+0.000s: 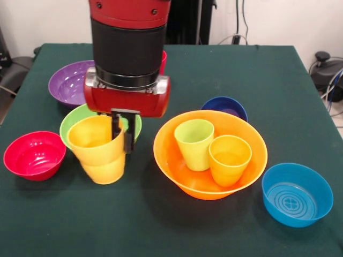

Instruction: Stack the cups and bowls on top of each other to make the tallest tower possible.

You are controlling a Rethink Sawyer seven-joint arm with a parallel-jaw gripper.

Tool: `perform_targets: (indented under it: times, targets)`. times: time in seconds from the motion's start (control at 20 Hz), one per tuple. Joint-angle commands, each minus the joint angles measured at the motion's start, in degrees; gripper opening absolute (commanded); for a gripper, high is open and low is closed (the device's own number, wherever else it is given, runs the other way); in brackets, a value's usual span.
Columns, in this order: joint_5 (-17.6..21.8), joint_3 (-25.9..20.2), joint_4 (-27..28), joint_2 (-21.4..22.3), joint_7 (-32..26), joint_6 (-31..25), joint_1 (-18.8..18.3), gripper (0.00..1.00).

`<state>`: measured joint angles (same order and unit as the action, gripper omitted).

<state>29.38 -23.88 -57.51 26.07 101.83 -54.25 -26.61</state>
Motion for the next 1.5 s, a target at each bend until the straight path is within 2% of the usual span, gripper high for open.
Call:
perform_targets:
  times: [0.05,0.5,1.15,1.5]
  targets:
    - [-1.26,1.22,-6.57,-1.95,2.44,-0.72,3.01,0.0]
    - [-1.16,3.04,-11.39,-2.41,6.42,7.42,3.82,0.0]
    - [-5.54,5.79,-13.58,-2.05,9.42,7.06,6.28,0.0]
    - [-7.78,8.87,-17.43,-1.0,13.49,10.35,8.87,0.0]
